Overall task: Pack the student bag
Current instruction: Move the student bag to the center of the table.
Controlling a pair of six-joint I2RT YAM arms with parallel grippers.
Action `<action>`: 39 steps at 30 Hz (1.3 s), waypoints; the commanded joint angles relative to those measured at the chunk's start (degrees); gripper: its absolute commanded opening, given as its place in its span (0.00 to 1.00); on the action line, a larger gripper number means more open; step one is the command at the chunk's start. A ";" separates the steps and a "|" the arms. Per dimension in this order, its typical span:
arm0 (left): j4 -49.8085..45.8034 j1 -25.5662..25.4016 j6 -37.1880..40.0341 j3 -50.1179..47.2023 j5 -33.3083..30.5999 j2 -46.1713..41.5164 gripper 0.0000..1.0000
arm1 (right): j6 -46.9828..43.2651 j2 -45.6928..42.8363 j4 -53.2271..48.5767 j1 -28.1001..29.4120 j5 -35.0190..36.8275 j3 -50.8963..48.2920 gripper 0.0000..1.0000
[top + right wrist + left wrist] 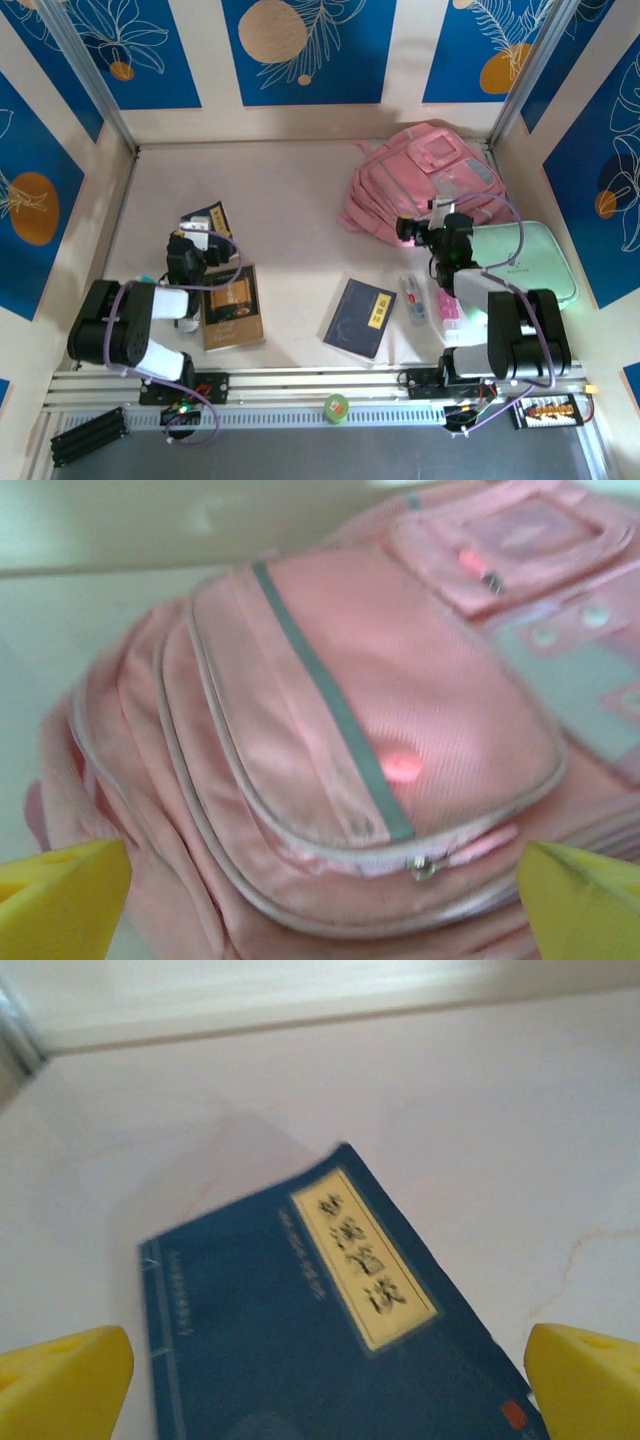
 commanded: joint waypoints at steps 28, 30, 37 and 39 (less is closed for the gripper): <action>-43.79 -1.34 -37.69 19.32 18.66 -17.93 1.00 | 21.28 48.63 -62.40 -0.19 -5.10 76.36 0.98; -43.85 -1.83 -37.88 19.71 19.32 -17.39 1.00 | 19.99 52.24 -64.46 1.29 -5.43 80.69 0.97; -44.84 -3.49 -37.76 21.09 19.40 -15.78 1.00 | 13.13 60.83 -70.01 7.22 -17.63 89.69 0.93; -45.25 -3.90 -36.79 21.85 19.82 -15.00 1.00 | 8.98 61.96 -72.08 10.37 -20.64 91.02 0.92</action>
